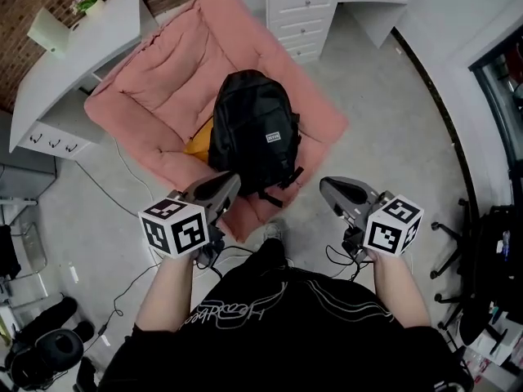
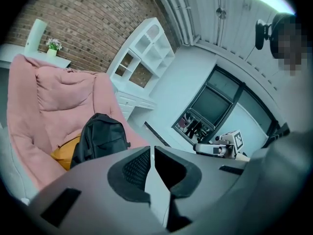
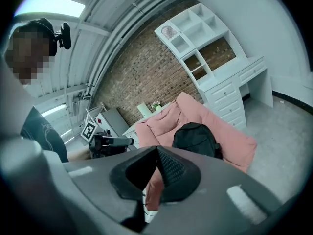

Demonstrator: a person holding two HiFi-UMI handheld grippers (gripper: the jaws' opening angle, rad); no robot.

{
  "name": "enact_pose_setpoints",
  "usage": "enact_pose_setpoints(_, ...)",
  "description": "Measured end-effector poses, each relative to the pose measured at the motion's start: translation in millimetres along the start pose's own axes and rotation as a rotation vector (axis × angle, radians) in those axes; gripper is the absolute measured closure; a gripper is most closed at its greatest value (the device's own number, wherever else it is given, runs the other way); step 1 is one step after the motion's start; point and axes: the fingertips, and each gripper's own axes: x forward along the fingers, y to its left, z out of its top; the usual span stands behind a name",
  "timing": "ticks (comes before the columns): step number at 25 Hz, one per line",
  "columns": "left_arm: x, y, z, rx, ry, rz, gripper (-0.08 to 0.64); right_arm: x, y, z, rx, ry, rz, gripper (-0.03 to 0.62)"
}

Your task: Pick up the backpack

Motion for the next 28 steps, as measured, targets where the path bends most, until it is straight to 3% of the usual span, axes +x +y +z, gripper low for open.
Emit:
enact_pose_setpoints(2, 4.3, 20.4, 4.2, -0.005, 0.003, 0.021, 0.550, 10.2, -11.2, -1.0, -0.020, 0.036, -0.014, 0.583)
enact_pose_setpoints(3, 6.8, 29.0, 6.4, 0.002, 0.006, 0.034, 0.541, 13.5, -15.1, -1.3, -0.033, 0.055, -0.018, 0.515)
enact_pose_setpoints(9, 19.7, 64.9, 1.1, -0.002, 0.032, 0.102, 0.486, 26.7, -38.5, -0.7, -0.115, 0.123, -0.056, 0.492)
enact_pose_setpoints(19, 57.2, 100.5, -10.4, -0.042, 0.076, 0.204, 0.380, 53.2, -110.6, 0.5, -0.058, 0.173, -0.060, 0.440)
enact_pose_setpoints(25, 88.7, 137.8, -12.6, -0.092, 0.110, 0.279, 0.300, 92.7, -165.2, -2.8, -0.067, 0.266, -0.061, 0.384)
enact_pose_setpoints(28, 104.5, 158.2, -13.1, -0.112, 0.121, 0.315, 0.293, 118.3, -188.2, -8.0, -0.049, 0.307, -0.045, 0.364)
